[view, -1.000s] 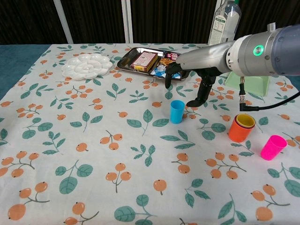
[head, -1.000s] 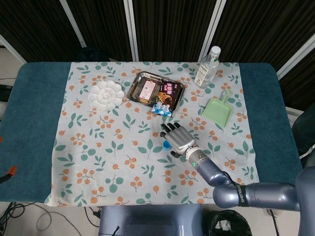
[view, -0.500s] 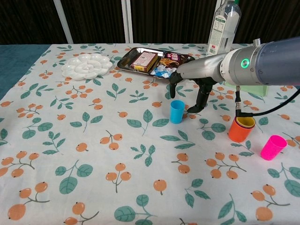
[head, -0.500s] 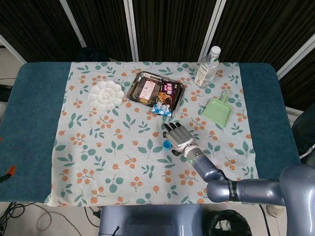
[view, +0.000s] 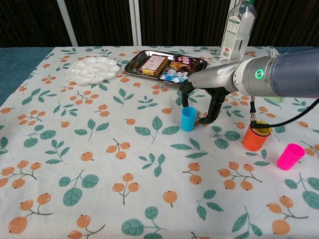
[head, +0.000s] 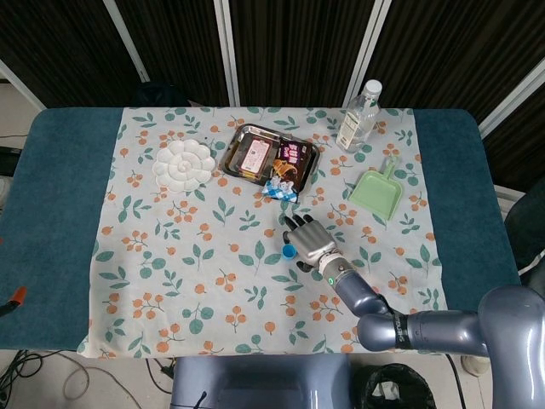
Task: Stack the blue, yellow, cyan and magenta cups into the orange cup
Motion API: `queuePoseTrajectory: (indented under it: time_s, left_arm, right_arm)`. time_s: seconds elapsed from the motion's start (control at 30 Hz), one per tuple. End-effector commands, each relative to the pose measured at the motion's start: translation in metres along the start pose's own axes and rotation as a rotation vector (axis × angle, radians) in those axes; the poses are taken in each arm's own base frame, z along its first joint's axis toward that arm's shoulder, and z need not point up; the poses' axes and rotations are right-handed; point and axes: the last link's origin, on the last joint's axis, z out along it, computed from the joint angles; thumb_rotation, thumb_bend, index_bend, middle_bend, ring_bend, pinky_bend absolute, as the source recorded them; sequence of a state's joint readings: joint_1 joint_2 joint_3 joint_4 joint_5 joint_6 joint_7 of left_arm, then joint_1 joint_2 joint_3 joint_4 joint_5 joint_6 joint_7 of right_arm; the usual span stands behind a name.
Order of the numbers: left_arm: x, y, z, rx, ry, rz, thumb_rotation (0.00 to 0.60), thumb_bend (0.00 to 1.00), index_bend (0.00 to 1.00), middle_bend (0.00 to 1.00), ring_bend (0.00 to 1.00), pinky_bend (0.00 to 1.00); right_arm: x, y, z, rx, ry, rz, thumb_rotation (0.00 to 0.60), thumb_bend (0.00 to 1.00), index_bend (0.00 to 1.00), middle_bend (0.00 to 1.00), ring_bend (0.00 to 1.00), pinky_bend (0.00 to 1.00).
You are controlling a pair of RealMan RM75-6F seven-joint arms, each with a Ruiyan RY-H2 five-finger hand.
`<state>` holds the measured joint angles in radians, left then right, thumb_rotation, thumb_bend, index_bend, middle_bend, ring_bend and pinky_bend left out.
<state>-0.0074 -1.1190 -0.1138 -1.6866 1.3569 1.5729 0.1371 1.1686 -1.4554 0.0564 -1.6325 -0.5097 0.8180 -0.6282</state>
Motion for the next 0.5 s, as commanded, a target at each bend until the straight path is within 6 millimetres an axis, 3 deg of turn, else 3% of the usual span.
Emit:
queuePoseTrajectory:
  time_s: [0.03,0.5]
  left_arm:
    - [0.0,0.0,0.0001,0.0,0.0,0.0,0.6,0.19,0.17,0.1,0.0,0.0]
    - [0.0001,-0.0007,0.0002,0.003,-0.002,-0.003,0.6,0.19,0.17,0.1,0.0,0.0]
  right_arm:
    - [0.0,-0.0005,0.0009,0.0,0.005,0.003,0.6,0.42,0.37,0.0,0.05,0.11]
    - [-0.0013,-0.0017,0.0033,-0.002,0.016,0.009,0.6,0.42,0.41,0.0,0.05,0.11]
